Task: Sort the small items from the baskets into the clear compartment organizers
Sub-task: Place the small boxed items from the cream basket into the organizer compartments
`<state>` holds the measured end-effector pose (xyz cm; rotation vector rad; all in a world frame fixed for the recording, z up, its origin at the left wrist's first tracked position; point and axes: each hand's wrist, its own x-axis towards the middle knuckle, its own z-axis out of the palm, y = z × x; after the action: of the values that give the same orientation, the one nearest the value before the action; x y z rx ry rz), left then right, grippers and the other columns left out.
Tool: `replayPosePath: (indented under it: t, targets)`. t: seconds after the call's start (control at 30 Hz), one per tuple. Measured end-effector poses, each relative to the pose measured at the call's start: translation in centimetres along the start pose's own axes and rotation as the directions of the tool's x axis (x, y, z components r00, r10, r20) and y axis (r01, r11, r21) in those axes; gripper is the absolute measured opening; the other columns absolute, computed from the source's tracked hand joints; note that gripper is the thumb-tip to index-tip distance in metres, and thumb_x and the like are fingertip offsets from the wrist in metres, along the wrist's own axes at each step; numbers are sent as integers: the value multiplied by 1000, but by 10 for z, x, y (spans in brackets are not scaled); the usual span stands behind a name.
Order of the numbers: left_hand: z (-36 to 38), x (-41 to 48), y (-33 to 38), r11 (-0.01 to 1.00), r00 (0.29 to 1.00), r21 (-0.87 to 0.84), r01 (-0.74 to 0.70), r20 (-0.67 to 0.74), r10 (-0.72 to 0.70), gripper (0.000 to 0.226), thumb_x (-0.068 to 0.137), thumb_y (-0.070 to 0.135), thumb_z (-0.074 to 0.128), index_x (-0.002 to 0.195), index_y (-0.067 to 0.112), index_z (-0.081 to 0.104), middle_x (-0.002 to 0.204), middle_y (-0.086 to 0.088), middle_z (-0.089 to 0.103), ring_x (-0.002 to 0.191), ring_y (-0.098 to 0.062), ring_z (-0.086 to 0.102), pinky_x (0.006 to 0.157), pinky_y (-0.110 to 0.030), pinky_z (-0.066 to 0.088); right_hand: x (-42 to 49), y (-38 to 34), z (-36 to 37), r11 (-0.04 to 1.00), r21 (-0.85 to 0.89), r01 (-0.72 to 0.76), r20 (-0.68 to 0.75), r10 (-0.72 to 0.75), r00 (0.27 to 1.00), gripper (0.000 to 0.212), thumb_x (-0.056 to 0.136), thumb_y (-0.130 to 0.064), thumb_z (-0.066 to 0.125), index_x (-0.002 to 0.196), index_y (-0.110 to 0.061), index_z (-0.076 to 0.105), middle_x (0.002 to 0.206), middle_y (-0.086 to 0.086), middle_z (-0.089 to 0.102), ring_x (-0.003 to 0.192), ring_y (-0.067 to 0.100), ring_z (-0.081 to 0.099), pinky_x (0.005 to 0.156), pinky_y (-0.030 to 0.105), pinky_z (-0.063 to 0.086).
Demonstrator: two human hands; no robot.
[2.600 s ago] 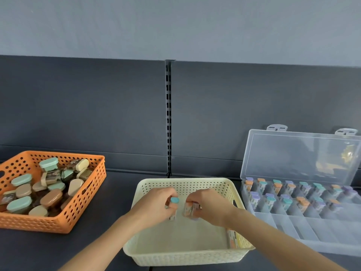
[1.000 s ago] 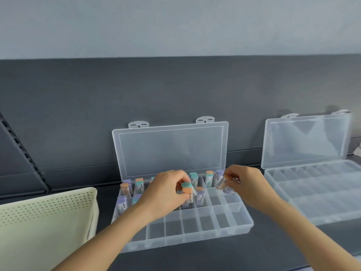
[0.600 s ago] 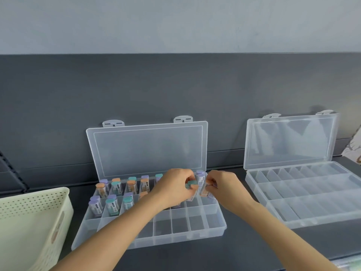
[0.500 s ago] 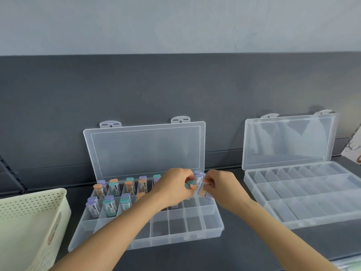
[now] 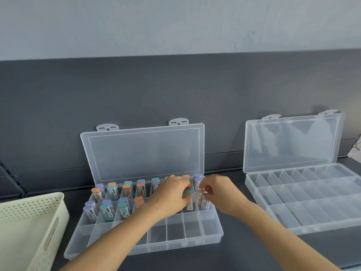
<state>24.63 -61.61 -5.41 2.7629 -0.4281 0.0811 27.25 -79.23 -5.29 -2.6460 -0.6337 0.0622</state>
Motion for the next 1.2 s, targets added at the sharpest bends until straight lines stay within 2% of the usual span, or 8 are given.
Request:
replayPosePath:
  t: [0.13, 0.27, 0.37, 0.5, 0.6, 0.73, 0.97, 1.2]
  targets:
    - [3, 0, 0, 999, 1000, 49, 2, -4, -2, 27, 91, 28, 59, 116, 19, 60, 117, 4, 59, 105, -15, 49, 87, -28, 43, 1, 2, 2, 999, -30, 42, 36, -41, 999, 29, 92, -10, 58, 121, -14, 61, 113, 5, 58, 79, 8, 51, 63, 4, 37]
    - [3, 1, 0, 999, 1000, 40, 19, -17, -18, 27, 90, 32, 61, 114, 20, 61, 116, 4, 60, 102, -14, 50, 87, -29, 44, 4, 1, 3, 996, -82, 40, 48, -36, 998, 22, 92, -14, 58, 113, -13, 66, 111, 6, 61, 88, 19, 60, 82, 24, 53]
    - [3, 0, -1, 998, 1000, 58, 15, -22, -14, 23, 90, 31, 61, 110, 19, 61, 114, 3, 61, 100, -15, 51, 87, -29, 43, 5, 1, 3, 997, -80, 23, 60, -18, 998, 18, 91, -19, 58, 106, -11, 66, 109, 5, 67, 91, 22, 64, 82, 32, 54]
    - [3, -1, 0, 997, 999, 73, 16, -30, -13, 23, 91, 31, 60, 111, 19, 60, 114, 2, 61, 101, -16, 52, 88, -31, 44, 4, 3, 4, 998, -54, 41, 57, -38, 998, 20, 92, -16, 58, 110, -11, 64, 116, -10, 63, 89, 15, 63, 81, 25, 53]
    - [4, -1, 1, 997, 999, 75, 15, -33, -12, 23, 92, 30, 59, 111, 19, 60, 115, 2, 61, 103, -16, 53, 90, -32, 45, 5, 2, 4, 995, -70, 65, 71, -60, 996, 23, 91, -13, 57, 113, -12, 65, 111, 3, 66, 93, 18, 64, 84, 25, 53]
    - [3, -1, 0, 997, 1000, 77, 16, -23, -14, 24, 92, 29, 59, 113, 20, 60, 117, 2, 61, 105, -16, 53, 91, -32, 45, 4, 3, 4, 994, -70, 83, 33, -80, 996, 22, 90, -13, 58, 110, -13, 67, 105, 4, 61, 80, 12, 54, 72, 16, 42]
    - [2, -2, 4, 993, 999, 113, 16, 26, -19, 28, 91, 29, 59, 116, 19, 57, 121, 2, 58, 108, -17, 52, 93, -33, 43, 5, 2, 5, 994, -81, 73, 0, -74, 997, 19, 89, -20, 62, 104, -11, 67, 101, 6, 60, 81, 17, 54, 76, 26, 48]
    - [-1, -3, 5, 994, 999, 110, 24, 26, -27, 27, 90, 31, 60, 114, 19, 58, 118, 2, 60, 106, -17, 53, 93, -32, 44, 3, 3, 7, 983, -127, 131, 23, -129, 991, 17, 90, -20, 59, 104, -11, 64, 103, 6, 59, 88, 17, 48, 76, 24, 43]
